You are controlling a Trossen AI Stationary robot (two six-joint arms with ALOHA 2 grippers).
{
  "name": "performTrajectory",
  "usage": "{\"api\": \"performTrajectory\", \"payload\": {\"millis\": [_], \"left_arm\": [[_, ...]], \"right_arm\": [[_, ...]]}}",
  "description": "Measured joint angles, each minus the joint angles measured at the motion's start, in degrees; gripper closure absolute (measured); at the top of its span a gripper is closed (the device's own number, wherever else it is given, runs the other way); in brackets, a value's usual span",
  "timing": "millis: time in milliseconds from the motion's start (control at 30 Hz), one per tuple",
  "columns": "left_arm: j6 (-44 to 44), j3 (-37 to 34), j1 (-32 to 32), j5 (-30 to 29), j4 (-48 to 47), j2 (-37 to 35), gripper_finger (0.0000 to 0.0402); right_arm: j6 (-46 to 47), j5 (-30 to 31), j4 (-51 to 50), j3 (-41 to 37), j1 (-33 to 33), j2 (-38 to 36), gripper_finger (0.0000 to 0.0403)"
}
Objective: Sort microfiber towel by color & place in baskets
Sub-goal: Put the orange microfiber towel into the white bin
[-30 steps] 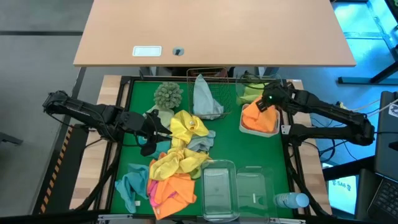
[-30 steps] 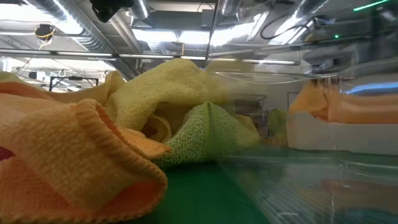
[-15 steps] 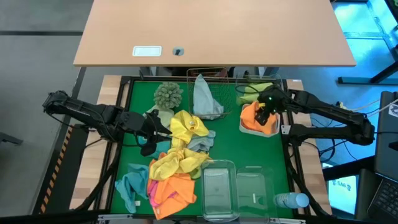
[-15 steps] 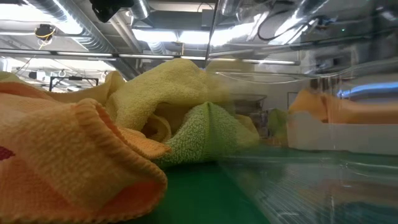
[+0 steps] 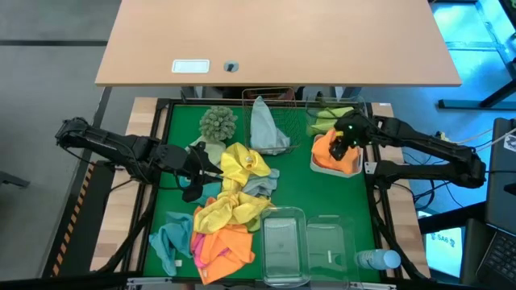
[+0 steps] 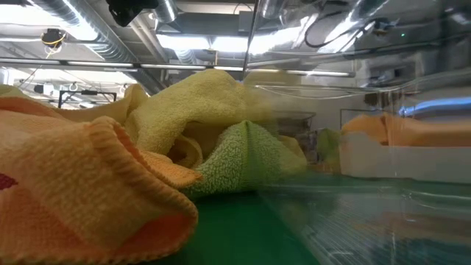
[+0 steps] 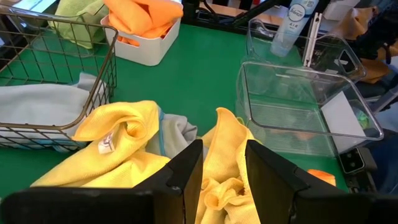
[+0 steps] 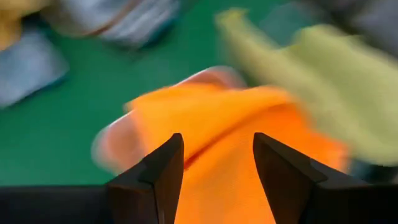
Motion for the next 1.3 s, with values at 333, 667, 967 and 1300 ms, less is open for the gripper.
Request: {"api": "performTrajectory", "payload": {"millis": [333, 667, 967, 1300], "left_arm": [[0.02, 0.0, 0.0, 0.0, 0.13, 0.0, 0.0286], [-0.2, 0.0, 0.0, 0.0, 0.15, -0.02, 0.0286], [-0.2, 0.0, 0.0, 0.0, 0.15, -0.02, 0.0286], [-0.2, 0.0, 0.0, 0.0, 0.15, -0.02, 0.0286]], "right_arm": [[0.22, 13.89, 0.45, -0.02, -2.18, 5.54, 0.021], [-4.42, 6.03, 0.47, -0.04, -14.08, 10.51, 0.021], [-5.7, -1.63, 0.46, -0.04, -20.22, 11.2, 0.021], [-7.22, -2.08, 0.37, -0.03, -22.14, 13.48, 0.021]]}}
